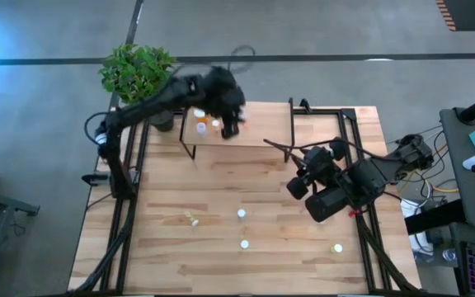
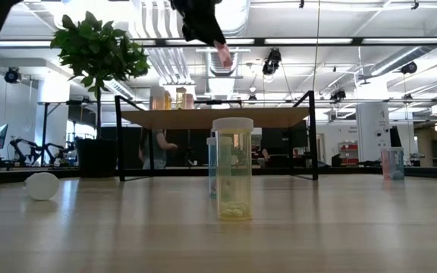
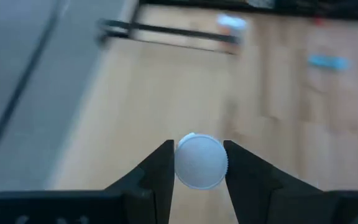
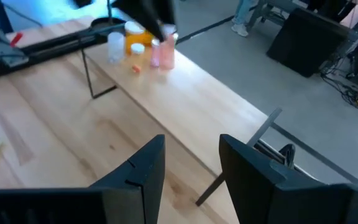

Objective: Pick and place medicine bottles onto shelf by color
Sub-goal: Put the red pill bottle on the shelf

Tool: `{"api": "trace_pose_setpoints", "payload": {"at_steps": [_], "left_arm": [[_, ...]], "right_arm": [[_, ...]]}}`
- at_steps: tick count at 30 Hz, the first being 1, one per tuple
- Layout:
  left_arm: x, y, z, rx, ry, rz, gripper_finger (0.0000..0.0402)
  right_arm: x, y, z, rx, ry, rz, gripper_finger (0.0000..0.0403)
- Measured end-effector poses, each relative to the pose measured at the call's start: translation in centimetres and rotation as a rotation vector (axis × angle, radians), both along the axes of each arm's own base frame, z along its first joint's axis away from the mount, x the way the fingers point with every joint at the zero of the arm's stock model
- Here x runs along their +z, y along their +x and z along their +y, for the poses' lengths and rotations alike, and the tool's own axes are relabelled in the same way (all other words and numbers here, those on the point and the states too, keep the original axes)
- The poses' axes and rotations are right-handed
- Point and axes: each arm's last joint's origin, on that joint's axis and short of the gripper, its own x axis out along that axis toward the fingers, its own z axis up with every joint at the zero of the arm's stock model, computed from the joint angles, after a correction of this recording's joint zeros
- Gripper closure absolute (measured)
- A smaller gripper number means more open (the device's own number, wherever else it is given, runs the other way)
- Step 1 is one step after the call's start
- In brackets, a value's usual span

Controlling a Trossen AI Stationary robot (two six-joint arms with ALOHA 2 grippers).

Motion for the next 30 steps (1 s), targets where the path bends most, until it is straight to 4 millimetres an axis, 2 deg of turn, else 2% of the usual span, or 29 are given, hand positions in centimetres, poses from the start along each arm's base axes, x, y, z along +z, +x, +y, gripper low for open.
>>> {"api": "trace_pose_setpoints", "payload": {"at_steps": [2, 6, 10, 15, 21, 30], "left_arm": [[0.2, -0.3, 2.3, 0.045, 0.015, 0.006, 0.0295], [-0.7, 0.0, 6.5, 0.107, 0.036, 0.038, 0.0295], [-3.2, 0.2, 9.5, 0.133, 0.013, 0.137, 0.0295], [-5.6, 0.3, 11.1, 0.159, -0.039, 0.219, 0.0295], [-6.6, -0.1, 12.4, 0.195, -0.036, 0.225, 0.0295], [-6.9, -0.5, 12.5, 0.208, -0.031, 0.25, 0.0289]], "right_arm": [[0.2, -0.1, -0.3, -0.012, 0.002, -0.015, 0.0259], [0.4, -0.2, -1.0, -0.041, 0.006, -0.031, 0.0259], [0.4, 0.0, -1.5, -0.059, 0.007, -0.03, 0.0259], [0.4, 0.0, -1.5, -0.07, 0.015, -0.04, 0.0259], [0.4, 0.0, -1.5, -0.071, 0.018, -0.041, 0.0259], [0.5, 0.0, -1.8, -0.079, 0.02, -0.042, 0.0259]]}}
